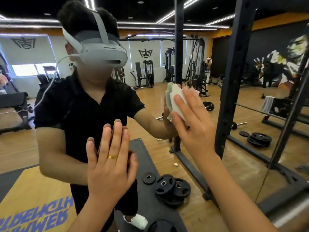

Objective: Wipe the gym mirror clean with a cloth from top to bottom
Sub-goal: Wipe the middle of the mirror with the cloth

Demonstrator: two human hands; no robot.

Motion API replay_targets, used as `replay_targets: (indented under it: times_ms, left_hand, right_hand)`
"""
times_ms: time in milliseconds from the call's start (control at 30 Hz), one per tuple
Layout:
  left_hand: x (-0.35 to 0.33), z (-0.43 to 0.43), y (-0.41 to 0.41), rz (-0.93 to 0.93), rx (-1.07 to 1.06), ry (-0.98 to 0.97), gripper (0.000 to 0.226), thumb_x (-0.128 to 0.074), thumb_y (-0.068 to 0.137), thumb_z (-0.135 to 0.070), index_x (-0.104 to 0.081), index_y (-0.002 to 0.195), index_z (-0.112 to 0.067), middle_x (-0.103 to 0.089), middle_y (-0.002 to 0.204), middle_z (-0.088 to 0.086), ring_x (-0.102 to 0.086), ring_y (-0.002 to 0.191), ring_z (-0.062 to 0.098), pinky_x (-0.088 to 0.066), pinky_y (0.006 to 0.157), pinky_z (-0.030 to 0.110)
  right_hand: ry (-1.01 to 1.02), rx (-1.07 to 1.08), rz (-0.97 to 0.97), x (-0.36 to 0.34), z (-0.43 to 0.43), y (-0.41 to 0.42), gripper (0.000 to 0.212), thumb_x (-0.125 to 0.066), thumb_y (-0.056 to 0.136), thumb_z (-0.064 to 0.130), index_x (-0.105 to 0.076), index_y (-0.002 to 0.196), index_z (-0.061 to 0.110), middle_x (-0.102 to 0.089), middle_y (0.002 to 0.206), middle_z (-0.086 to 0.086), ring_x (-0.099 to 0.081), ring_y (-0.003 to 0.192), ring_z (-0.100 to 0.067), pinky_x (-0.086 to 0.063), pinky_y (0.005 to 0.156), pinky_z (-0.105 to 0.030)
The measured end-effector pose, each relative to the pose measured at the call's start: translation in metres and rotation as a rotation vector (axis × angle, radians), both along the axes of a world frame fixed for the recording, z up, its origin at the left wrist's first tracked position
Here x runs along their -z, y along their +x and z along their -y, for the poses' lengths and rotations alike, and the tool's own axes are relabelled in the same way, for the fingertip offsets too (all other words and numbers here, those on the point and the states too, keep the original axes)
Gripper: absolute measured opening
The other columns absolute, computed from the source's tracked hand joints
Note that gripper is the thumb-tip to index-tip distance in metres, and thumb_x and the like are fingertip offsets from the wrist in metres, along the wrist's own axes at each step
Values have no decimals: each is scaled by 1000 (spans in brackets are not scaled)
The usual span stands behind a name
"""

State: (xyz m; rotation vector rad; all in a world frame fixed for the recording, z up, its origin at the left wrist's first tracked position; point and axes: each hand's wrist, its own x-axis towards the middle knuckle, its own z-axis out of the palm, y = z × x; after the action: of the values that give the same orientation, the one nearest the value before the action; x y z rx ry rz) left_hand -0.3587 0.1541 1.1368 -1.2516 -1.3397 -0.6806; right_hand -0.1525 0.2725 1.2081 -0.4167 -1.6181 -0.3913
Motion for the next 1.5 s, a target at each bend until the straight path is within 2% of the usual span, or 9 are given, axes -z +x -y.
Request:
replay_targets:
  times_ms: [133, 267, 467, 667, 833, 1067, 1267, 1400, 1500]
  left_hand:
    - [1, -1, -1, -12, -5, 0, 65, -48, 100, -31, -35, 157, -3, -26, 167, 16, -21, 156, 34, -7, 126, 55]
    - [-1, -1, 1, 8, -18, 17, 65, -49, 99, -30, -37, 157, -3, -32, 164, 18, -23, 155, 34, -8, 126, 55]
    - [-5, -1, 5, 35, -13, 25, 64, -49, 99, -29, -38, 156, -4, -33, 164, 15, -24, 155, 32, -13, 124, 56]
    - [-4, -2, 3, 15, -36, 32, 65, -50, 98, -30, -38, 156, -4, -33, 164, 15, -26, 155, 32, -16, 124, 57]
    - [-3, -4, 2, 14, -40, 33, 66, -49, 98, -30, -36, 157, -4, -32, 165, 15, -25, 155, 32, -17, 124, 58]
    - [-3, -4, 2, 8, -42, 37, 66, -48, 98, -31, -36, 157, -5, -33, 164, 16, -24, 156, 31, -14, 126, 57]
    - [-4, -4, 3, 8, -38, 41, 65, -49, 98, -30, -37, 157, -5, -33, 164, 15, -24, 156, 31, -14, 126, 56]
    - [-3, -4, 3, 9, -38, 48, 64, -49, 98, -30, -39, 155, -5, -35, 163, 15, -24, 155, 31, -15, 125, 56]
    - [-3, -6, 3, 7, -37, 57, 63, -49, 97, -30, -41, 155, -5, -36, 163, 15, -25, 155, 30, -16, 125, 57]
  right_hand:
    - [34, -32, 11, 2, -9, -6, 42, -54, 108, 17, -47, 147, 3, -43, 153, -20, -35, 149, -38, -30, 124, -48]
    - [60, -92, 35, 3, -13, -7, 36, -52, 108, 10, -52, 142, -2, -46, 151, -16, -40, 145, -43, -41, 114, -60]
    - [61, -111, 134, -21, -28, 7, 42, -28, 113, 20, -42, 147, 1, -46, 155, -22, -30, 152, -39, -26, 125, -54]
    - [-30, -150, -137, -21, -4, -27, 38, -50, 109, 15, -53, 144, 0, -47, 153, -13, -40, 147, -40, -30, 121, -63]
    - [205, -72, 103, -19, -17, -14, 43, -65, 99, -4, -56, 141, -3, -52, 150, -19, -38, 146, -39, -28, 125, -50]
    - [26, -117, -271, -48, -6, -38, 38, -52, 107, 8, -54, 144, -1, -47, 153, -12, -36, 148, -39, -33, 123, -42]
    - [212, -116, 187, -6, 4, -35, 50, -64, 98, -8, -52, 146, 1, -49, 153, -14, -37, 149, -37, -40, 119, -47]
    - [144, -72, -40, -47, -19, -15, 48, -59, 98, -10, -52, 145, 0, -47, 152, -13, -40, 144, -41, -24, 126, -29]
    - [74, -90, -183, -50, -7, -26, 39, -54, 104, -1, -53, 142, -1, -44, 150, -8, -42, 143, -41, -25, 125, -27]
